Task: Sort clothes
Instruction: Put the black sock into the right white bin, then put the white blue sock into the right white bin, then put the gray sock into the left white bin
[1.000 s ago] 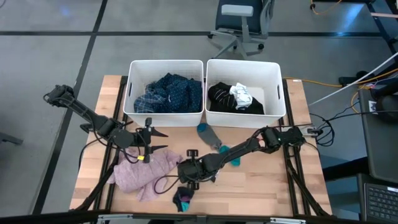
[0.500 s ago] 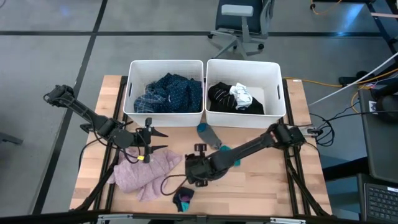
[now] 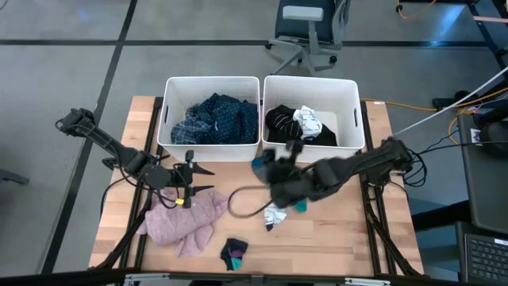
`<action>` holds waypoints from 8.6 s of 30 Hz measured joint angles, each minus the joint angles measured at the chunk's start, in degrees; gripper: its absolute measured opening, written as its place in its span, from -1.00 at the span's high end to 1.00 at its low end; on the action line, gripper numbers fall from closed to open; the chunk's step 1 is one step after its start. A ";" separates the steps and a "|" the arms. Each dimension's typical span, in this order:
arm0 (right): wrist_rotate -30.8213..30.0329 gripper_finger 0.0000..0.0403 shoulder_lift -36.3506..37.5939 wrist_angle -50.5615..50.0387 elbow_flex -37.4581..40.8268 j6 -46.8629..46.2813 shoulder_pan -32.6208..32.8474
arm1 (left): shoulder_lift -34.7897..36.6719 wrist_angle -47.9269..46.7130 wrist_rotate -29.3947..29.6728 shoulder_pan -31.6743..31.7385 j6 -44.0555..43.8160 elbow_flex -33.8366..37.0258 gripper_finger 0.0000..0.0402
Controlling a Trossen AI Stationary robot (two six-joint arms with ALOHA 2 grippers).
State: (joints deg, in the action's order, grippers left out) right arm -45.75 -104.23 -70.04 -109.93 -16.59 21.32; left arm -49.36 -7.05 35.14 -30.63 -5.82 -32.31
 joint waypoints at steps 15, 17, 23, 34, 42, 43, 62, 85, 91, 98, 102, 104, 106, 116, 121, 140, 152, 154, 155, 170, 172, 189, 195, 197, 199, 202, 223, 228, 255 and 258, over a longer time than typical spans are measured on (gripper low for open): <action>-3.76 0.90 20.72 -3.76 16.36 -8.97 -19.42 | -0.01 0.13 0.00 0.00 0.02 0.02 0.10; -0.76 0.90 23.40 0.48 21.18 -9.01 -23.08 | 0.00 0.05 0.02 0.00 0.22 0.02 0.10; 12.80 0.89 28.25 12.68 32.43 -9.16 -32.43 | -0.02 0.23 0.00 -0.01 0.32 0.01 0.10; 18.39 0.59 25.97 19.25 41.07 -9.14 -38.76 | -0.02 0.36 0.00 0.00 0.17 0.02 0.10; 22.74 0.03 26.01 15.30 36.85 -9.08 -38.62 | -0.02 0.31 0.00 -0.02 0.21 0.02 0.10; 24.69 -0.02 26.01 14.00 35.53 -9.09 -38.62 | 0.00 0.31 0.00 0.00 0.21 0.02 0.10; 30.72 -0.21 25.34 13.30 26.07 -13.16 -14.52 | -0.01 0.16 0.00 0.00 -0.88 0.01 0.10; 25.59 -0.21 19.74 62.05 58.24 -14.38 9.12 | 0.00 0.48 0.02 0.00 -0.03 0.02 0.10; 25.26 -0.21 11.14 70.70 58.23 -11.37 9.10 | -0.02 0.47 0.02 0.00 -0.10 0.02 0.10; 21.09 -0.21 3.79 72.13 58.23 -10.93 9.05 | 0.00 0.40 0.00 0.00 -0.41 0.02 0.10; 19.58 -0.21 0.97 73.66 58.23 -10.24 9.05 | -0.02 0.45 0.02 0.00 0.01 0.02 0.10; 19.34 -0.21 -0.32 75.45 58.22 -9.92 9.03 | 0.00 0.48 0.01 0.01 0.02 0.02 0.10; 19.31 -0.21 -1.77 76.53 58.18 -9.91 8.90 | -0.02 0.45 0.02 0.02 0.02 0.02 0.10; 20.01 -0.20 -7.93 81.89 57.93 -9.91 6.21 | -0.02 0.46 0.02 0.02 0.00 0.02 0.10; 19.22 -0.02 -8.89 81.98 57.92 -9.10 5.93 | -0.01 0.45 0.02 0.04 0.00 0.02 0.10; 17.30 0.79 -8.41 82.25 57.09 -3.23 6.04 | -0.02 0.44 0.02 0.04 0.00 0.02 0.10; 12.76 0.86 2.66 67.49 49.46 1.20 6.04 | -0.02 0.40 0.02 0.04 0.02 0.02 0.10; 10.06 0.84 5.59 63.58 47.81 1.17 6.04 | -0.01 0.42 0.02 0.04 0.02 0.02 0.10; 8.83 0.84 6.97 61.56 47.04 1.19 6.04 | 0.00 0.40 0.02 0.04 0.02 0.02 0.10; -13.76 0.84 30.39 36.15 41.29 1.41 0.64 | 0.00 0.43 0.02 0.04 0.18 0.00 0.10; -13.65 0.84 32.96 32.20 41.29 -1.10 -2.31 | 0.00 0.46 0.02 0.04 0.17 0.02 0.10; -5.57 0.83 37.25 12.24 48.54 -17.78 -30.24 | 0.00 0.42 0.02 0.04 0.21 0.01 0.10; -0.68 0.83 37.20 14.07 53.27 -20.52 -36.33 | 0.00 0.42 0.02 0.03 0.41 0.02 0.10; 1.95 0.83 37.12 14.14 54.13 -20.86 -37.84 | -0.01 0.42 0.02 0.04 0.43 0.02 0.10; 4.51 0.83 37.12 14.81 54.47 -20.88 -39.25 | 0.00 0.44 0.02 0.04 0.43 0.02 0.10; 7.44 0.77 37.14 14.76 54.55 -20.88 -40.28 | 0.00 0.43 0.02 0.04 0.32 0.01 0.10; 19.18 -0.27 37.44 15.79 41.23 -15.95 -35.39 | -0.02 0.46 0.02 0.04 -0.01 0.02 0.10; 19.39 -0.26 37.35 25.49 40.85 -11.68 -26.37 | 0.00 0.44 0.02 0.04 -0.15 0.02 0.10; 9.28 -0.25 3.76 40.45 40.92 -9.32 2.41 | 0.00 0.69 0.02 0.03 -0.17 0.00 0.10; 9.72 -0.25 0.20 40.47 40.92 -11.52 1.30 | -0.02 0.78 0.04 0.04 0.21 0.02 0.10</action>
State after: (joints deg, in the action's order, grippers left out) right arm -36.03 -104.03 -29.58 -69.01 -28.12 22.62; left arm -49.39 -6.27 35.18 -30.59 -5.61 -32.29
